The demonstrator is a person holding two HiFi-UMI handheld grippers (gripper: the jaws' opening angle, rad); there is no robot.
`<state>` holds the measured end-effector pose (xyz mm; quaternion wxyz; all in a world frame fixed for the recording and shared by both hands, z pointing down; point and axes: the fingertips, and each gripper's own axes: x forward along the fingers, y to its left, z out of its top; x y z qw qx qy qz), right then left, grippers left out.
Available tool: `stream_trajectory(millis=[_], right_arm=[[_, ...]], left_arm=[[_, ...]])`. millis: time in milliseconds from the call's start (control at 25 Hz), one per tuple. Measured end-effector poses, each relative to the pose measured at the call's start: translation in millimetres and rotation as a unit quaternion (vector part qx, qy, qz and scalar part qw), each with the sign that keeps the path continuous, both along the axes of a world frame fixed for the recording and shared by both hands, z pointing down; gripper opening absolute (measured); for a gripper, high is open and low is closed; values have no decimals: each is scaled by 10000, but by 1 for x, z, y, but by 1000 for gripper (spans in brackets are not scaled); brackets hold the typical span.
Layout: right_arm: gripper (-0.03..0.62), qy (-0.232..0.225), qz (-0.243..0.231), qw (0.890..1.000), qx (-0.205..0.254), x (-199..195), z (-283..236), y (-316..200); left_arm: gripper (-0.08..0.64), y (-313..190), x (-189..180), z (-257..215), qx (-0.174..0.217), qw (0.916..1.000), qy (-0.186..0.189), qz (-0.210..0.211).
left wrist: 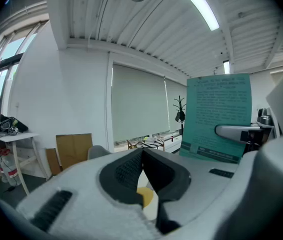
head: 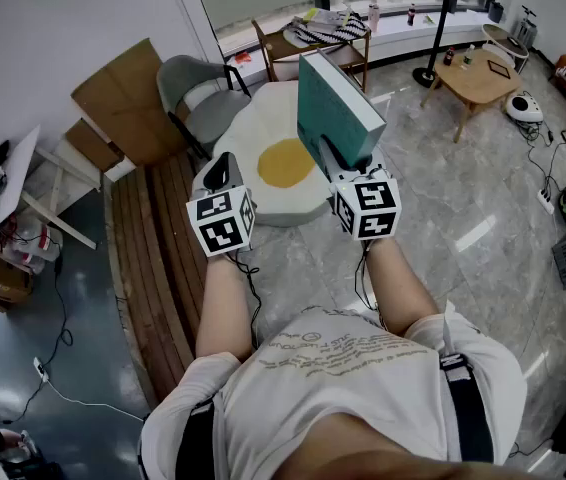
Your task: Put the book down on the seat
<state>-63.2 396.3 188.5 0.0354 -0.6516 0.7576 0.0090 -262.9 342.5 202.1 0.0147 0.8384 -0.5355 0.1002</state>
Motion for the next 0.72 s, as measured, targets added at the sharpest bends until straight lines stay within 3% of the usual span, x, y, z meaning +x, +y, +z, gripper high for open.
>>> stream_trajectory(millis=[560,720], right_arm=[[173,-134,-73,9999,-77,32,10,3],[173,-137,-79,9999,-16,51,9,3]], left_arm=[[21,2,38,2,18,9999,-111,34],[21,-1,53,-6,186,9997,91,-85]])
